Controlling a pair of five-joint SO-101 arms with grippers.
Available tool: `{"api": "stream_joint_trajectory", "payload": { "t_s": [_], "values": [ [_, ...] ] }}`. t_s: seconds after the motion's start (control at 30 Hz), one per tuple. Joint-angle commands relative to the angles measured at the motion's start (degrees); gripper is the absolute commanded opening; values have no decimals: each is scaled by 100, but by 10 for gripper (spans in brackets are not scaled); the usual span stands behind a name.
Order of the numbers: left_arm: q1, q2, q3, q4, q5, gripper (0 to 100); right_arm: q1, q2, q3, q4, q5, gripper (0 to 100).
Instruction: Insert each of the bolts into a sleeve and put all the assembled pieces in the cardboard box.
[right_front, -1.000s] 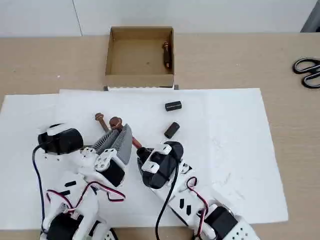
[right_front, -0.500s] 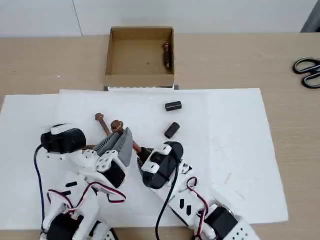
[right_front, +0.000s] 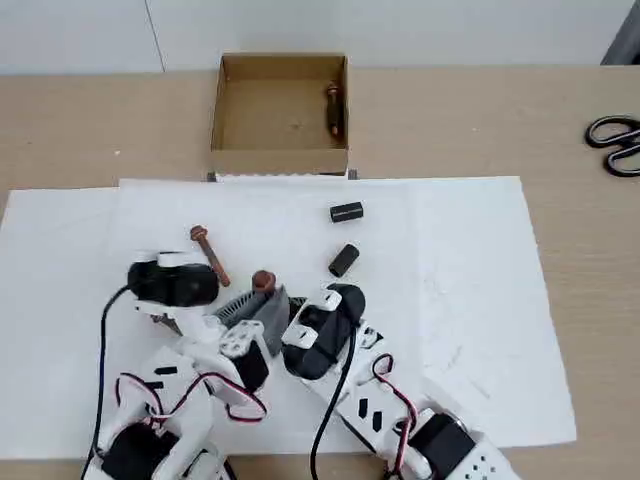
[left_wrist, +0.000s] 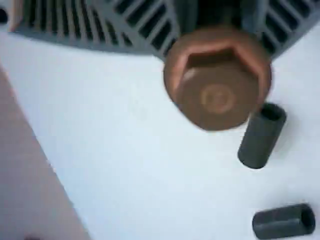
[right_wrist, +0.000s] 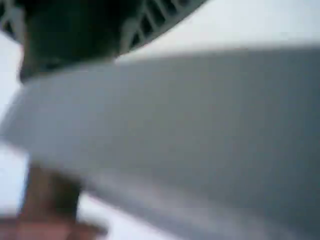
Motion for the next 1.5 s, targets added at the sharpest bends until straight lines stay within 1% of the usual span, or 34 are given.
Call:
{"api": "stream_joint_trajectory", "payload": {
  "t_s": [0.0, 0.1, 0.2, 0.27, 0.37, 0.43, 0.53, 0.67, 0.87, 0.93, 1.07, 1.13, 1.2, 1.27, 1.33, 1.37, 1.4, 1.47],
  "values": [
    [246, -44, -31, 413, -220, 6, 4, -92, -316, -180, 44, 4],
    [308, -44, -22, 422, -422, 6, 4, -92, -316, -180, 44, 4],
    [290, -44, -22, 299, -457, 14, 4, -92, -308, -180, 44, 4],
    [281, -44, -22, 264, -457, 73, 4, -92, -308, -180, 44, 4],
    [281, -44, -22, 264, -475, 195, 4, -92, -308, -180, 44, 4],
    [281, -44, -22, 264, -580, 235, 4, -92, -308, -180, 44, 4],
    [273, -44, -101, 255, -624, 235, 4, -92, -281, -180, 44, 4],
    [229, -44, -400, 255, -862, 235, 4, -92, -273, -180, 44, 4],
    [-457, -44, -585, 273, -1574, 235, 4, -92, -264, -154, 202, 4],
    [-536, -44, -637, 281, -1741, 235, 4, -92, -264, -154, 290, 4],
    [-527, -44, -699, 281, -1785, 235, 4, -92, -264, -163, 290, 4],
    [-527, -44, -699, 290, -1785, 227, 4, -92, -255, -145, 334, 4],
    [-554, -44, -716, 255, -1776, 188, 13, -92, -255, -136, 360, 4],
    [-571, -44, -787, 220, -1776, 114, 13, -92, -255, -136, 360, 4],
    [-571, -53, -857, 114, -1793, 11, 92, -92, -255, -136, 360, 4],
    [-571, -53, -875, 53, -1802, 3, 171, -92, -255, -136, 343, 4],
    [-607, -53, -884, 18, -1802, 17, 303, -92, -264, -136, 334, 4],
    [-844, -53, -796, -70, -1934, 4, 646, -92, -281, -136, 316, 4]
  ]
}}
